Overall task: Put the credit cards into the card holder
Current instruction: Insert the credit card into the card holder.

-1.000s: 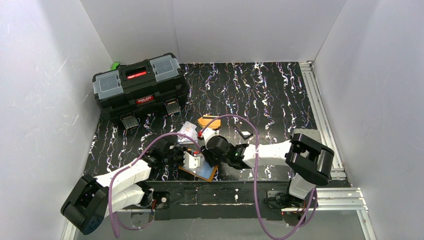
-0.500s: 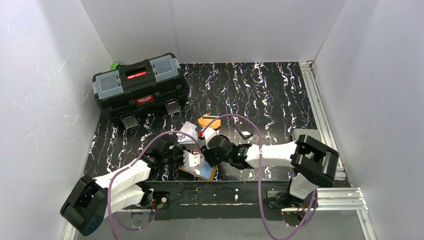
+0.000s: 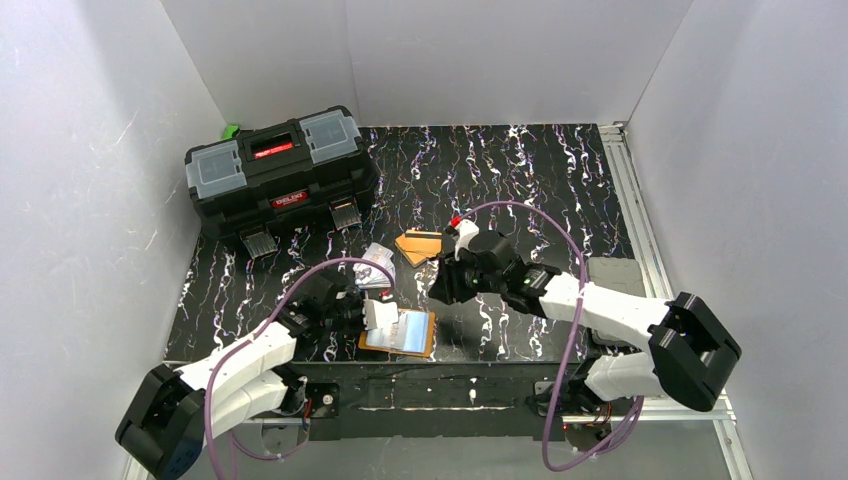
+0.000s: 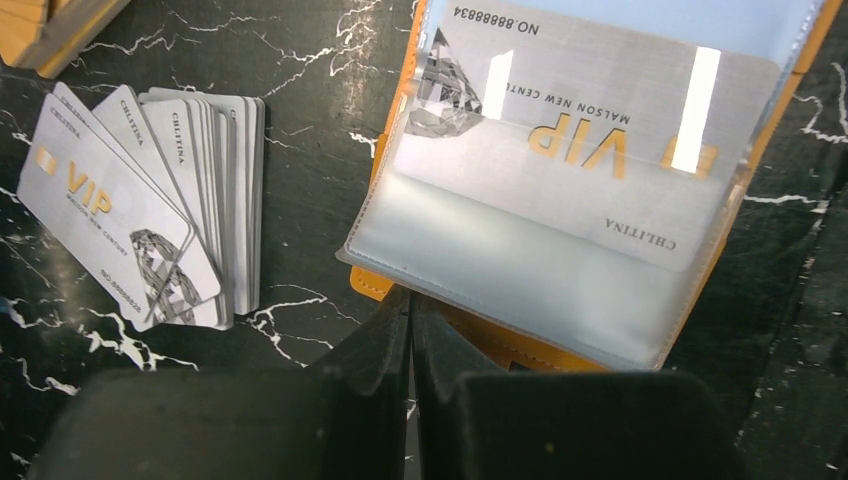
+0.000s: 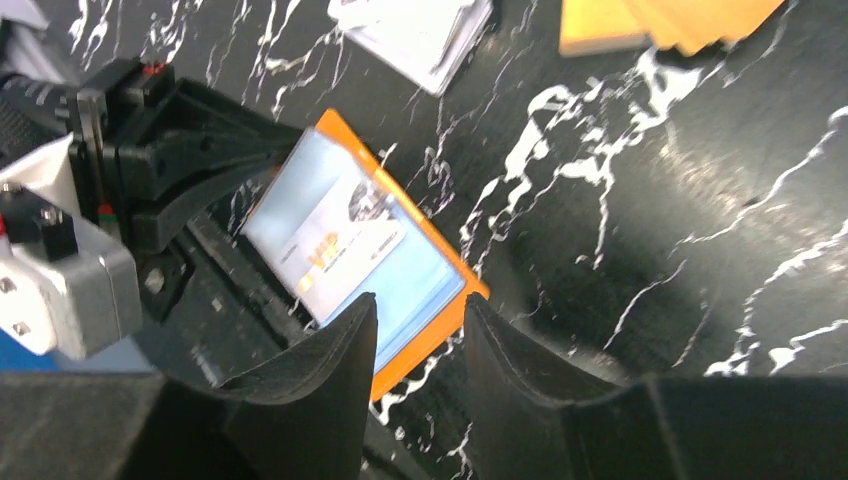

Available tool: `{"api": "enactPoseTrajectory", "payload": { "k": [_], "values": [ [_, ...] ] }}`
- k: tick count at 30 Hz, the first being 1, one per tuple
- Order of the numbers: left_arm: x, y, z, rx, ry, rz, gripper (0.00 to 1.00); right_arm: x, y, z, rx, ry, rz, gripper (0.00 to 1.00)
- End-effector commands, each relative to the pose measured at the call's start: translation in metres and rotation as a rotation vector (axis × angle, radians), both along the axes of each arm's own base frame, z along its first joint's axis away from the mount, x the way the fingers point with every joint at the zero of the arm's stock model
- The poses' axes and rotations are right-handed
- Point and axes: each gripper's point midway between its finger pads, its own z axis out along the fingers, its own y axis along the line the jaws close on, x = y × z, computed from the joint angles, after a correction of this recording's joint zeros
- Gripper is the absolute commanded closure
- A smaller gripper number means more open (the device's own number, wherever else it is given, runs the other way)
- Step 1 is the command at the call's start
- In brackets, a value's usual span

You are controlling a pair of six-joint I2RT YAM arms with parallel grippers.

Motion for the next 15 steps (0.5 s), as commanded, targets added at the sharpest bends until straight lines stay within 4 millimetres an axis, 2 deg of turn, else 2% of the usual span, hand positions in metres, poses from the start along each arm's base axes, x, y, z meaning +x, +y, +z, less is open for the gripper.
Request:
{"api": "enactPoseTrajectory", "payload": {
  "k": [1,9,15],
  "values": [
    [-0.009,0.001,0.005,-0.027,0.09,0.066,1.0,-0.033,0.005,0.004,0.069,0.216,0.154,0.56],
    [-0.014,-0.009,0.003,-0.039,0.143,0.088,1.0,-0.039,0.01,0.013,0.156,0.325,0.272,0.59],
    [-0.011,-0.03,-0.004,-0.047,0.184,0.078,1.0,-0.036,0.007,0.004,0.132,0.322,0.248,0.59]
  ]
}}
